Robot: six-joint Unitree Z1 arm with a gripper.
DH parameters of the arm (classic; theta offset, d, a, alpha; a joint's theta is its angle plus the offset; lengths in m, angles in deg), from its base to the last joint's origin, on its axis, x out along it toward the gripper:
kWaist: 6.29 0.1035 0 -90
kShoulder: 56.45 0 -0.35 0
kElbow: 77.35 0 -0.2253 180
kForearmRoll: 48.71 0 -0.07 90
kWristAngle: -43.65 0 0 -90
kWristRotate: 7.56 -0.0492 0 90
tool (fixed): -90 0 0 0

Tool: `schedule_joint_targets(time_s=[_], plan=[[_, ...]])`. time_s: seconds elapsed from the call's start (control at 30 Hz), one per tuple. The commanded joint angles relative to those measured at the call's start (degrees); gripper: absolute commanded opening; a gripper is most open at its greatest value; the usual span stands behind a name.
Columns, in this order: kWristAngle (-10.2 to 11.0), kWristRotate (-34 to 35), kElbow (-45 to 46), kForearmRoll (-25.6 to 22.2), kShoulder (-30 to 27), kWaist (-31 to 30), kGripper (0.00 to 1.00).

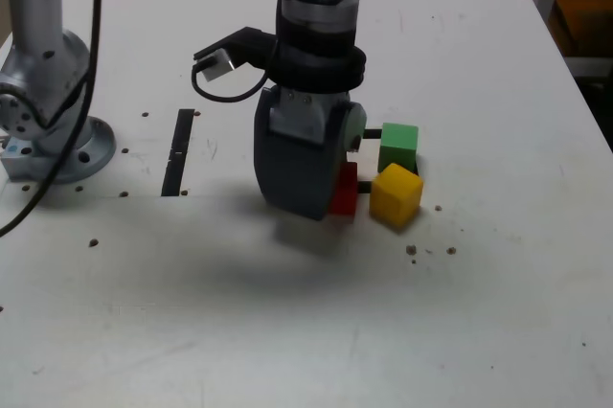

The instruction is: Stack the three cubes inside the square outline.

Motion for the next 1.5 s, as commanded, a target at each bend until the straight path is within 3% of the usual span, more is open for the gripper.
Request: schedule_joint_targets(time_s=[0.0, 0.37, 0.6, 0.77, 0.97, 1.13, 1.47], plan=[[-0.2, 0.03, -0.17, 0.26, -0.12, 0.05, 0.83], [-0.62, 0.03, -0.95, 1.86, 1.79, -0.58, 0.8], [-1.52, 0.03, 1.5, 3.28, 1.29, -0.6, 0.63], [-0.96, 0.03, 1.12, 3.43, 1.84, -0.56, 0.59], [-0.43, 0.02, 1.33, 2.88, 2.01, -0.03, 0.41], [1.04, -0.02, -0.22, 1.61, 2.41, 0.14, 0.38], [8.01, -0.84, -4.98, -1.91, 4.19, 0.38, 0.36]])
